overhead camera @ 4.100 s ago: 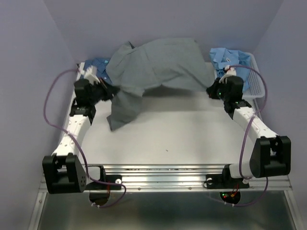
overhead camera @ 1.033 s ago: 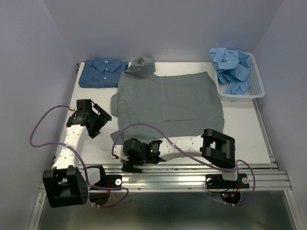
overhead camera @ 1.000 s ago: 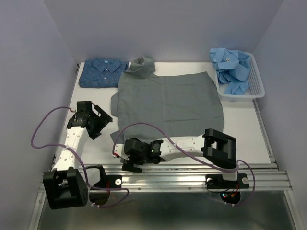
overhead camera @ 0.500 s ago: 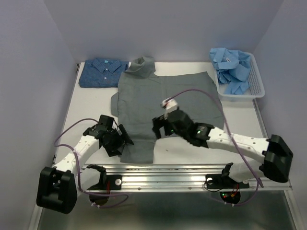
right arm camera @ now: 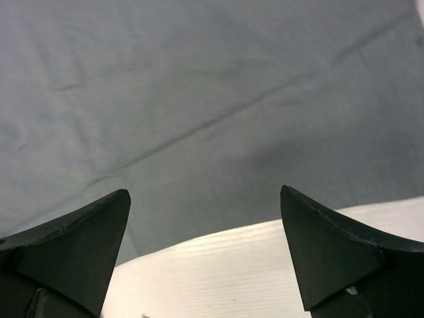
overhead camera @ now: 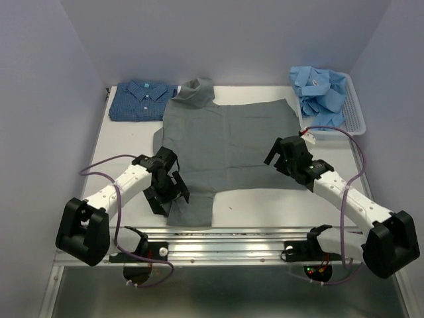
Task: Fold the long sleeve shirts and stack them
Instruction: Flatten the shirt out, then fold the shirt
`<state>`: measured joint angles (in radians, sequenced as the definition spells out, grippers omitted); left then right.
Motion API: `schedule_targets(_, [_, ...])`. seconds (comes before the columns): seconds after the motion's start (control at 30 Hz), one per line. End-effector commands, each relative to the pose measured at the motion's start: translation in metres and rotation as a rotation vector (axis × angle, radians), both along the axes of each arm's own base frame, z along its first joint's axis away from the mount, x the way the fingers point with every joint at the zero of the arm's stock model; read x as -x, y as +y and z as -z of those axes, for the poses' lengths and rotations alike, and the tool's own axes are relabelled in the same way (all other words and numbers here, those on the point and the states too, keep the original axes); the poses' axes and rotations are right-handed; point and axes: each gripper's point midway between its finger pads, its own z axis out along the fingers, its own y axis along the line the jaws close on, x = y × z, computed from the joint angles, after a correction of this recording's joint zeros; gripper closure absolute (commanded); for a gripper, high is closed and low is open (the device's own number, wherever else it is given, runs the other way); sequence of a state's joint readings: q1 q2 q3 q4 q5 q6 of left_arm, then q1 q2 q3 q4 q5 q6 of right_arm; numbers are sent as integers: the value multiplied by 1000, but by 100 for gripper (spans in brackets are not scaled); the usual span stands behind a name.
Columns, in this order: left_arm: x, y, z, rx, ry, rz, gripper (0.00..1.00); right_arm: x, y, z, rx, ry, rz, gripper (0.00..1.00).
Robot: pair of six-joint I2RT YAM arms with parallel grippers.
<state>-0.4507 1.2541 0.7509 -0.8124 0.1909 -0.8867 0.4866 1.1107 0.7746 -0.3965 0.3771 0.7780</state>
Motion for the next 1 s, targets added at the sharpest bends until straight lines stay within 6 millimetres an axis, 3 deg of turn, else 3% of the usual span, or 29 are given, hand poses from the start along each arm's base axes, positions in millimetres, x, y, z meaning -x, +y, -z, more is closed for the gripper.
schedule_targets(0.0, [24, 34, -14, -210, 119, -89, 1, 13, -23, 33, -27, 148, 95, 0])
schedule_targets(0.13, [35, 35, -17, -200, 140, -152, 1, 11, -52, 46, -1, 182, 175, 0])
schedule_targets(0.23, [36, 38, -16, -223, 144, -189, 1, 5, -58, 51, 36, 211, 163, 0])
schedule_targets(0.37, [37, 22, -12, -182, 160, -166, 1, -6, -58, 52, 34, 219, 159, 0])
schedule_targets(0.47, [36, 13, -1, -163, 185, -132, 1, -12, -57, 56, 39, 233, 148, 0])
schedule_targets(0.5, [30, 1, 5, -109, 172, -126, 1, -14, -56, 55, 38, 232, 145, 0])
schedule_targets(0.53, [39, -3, 17, -84, 216, -107, 2, -16, -57, 56, 34, 235, 141, 0])
schedule_targets(0.6, [29, -8, 34, -76, 196, -106, 2, -17, -56, 57, 32, 234, 129, 0])
schedule_targets(0.73, [15, -13, 44, -79, 145, -112, 2, -16, -59, 59, 41, 241, 129, 0])
schedule_targets(0.83, [19, -16, 51, -68, 133, -124, 7, -9, -83, 65, 38, 248, 215, 0])
schedule_targets(0.93, [32, -19, 66, -28, 169, -133, 25, -3, -103, 71, -19, 268, 293, 0])
schedule_targets(0.97, [34, -18, 68, -26, 180, -137, 41, 2, -107, 77, -25, 285, 311, 0])
